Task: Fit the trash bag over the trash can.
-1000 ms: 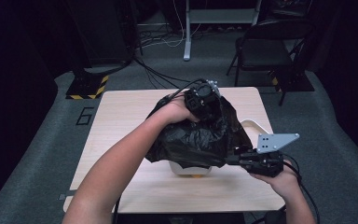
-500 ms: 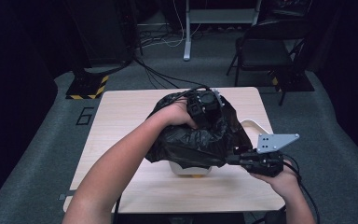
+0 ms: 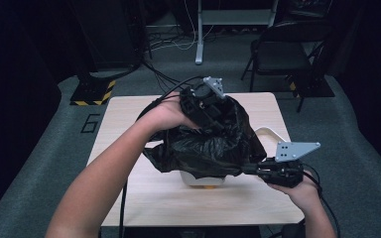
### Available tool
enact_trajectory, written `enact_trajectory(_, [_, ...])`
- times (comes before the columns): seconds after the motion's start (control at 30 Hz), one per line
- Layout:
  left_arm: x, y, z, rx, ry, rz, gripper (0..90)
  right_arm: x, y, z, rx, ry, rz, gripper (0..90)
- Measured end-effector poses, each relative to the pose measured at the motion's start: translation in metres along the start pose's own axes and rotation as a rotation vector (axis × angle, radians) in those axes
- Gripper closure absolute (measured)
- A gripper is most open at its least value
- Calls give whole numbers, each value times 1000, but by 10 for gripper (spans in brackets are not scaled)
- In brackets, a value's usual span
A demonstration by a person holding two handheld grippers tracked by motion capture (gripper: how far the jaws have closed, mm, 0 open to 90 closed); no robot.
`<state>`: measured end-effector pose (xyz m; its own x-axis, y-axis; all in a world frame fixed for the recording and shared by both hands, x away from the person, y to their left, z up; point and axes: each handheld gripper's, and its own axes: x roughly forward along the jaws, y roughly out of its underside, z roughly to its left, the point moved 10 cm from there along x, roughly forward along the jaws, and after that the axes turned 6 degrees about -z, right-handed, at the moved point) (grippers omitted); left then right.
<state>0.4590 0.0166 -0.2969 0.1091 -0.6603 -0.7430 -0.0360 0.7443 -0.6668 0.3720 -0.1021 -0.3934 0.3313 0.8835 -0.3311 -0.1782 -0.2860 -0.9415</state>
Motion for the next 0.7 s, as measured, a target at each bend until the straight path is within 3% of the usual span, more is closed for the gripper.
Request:
enact_trajectory(0.13, [0,2,-14,2,64,-49,485,-1,1,-3,5,12,-1,869])
enact_trajectory(0.23, [3,-4,-22,31,105,-98,484,-2,1,-4,12,20,-8,869])
enact_trajectory(0.3, [11,-6,-25,55,115,-89,481,-2,1,-5,12,23,-12,869])
enact_trajectory(0.6, [42,-4,-29,88,137,-35,461,-3,1,-6,18,23,-21,869])
enact_trajectory(0.7, [48,-3,-28,73,152,-29,484,-4,0,-7,13,25,-28,871])
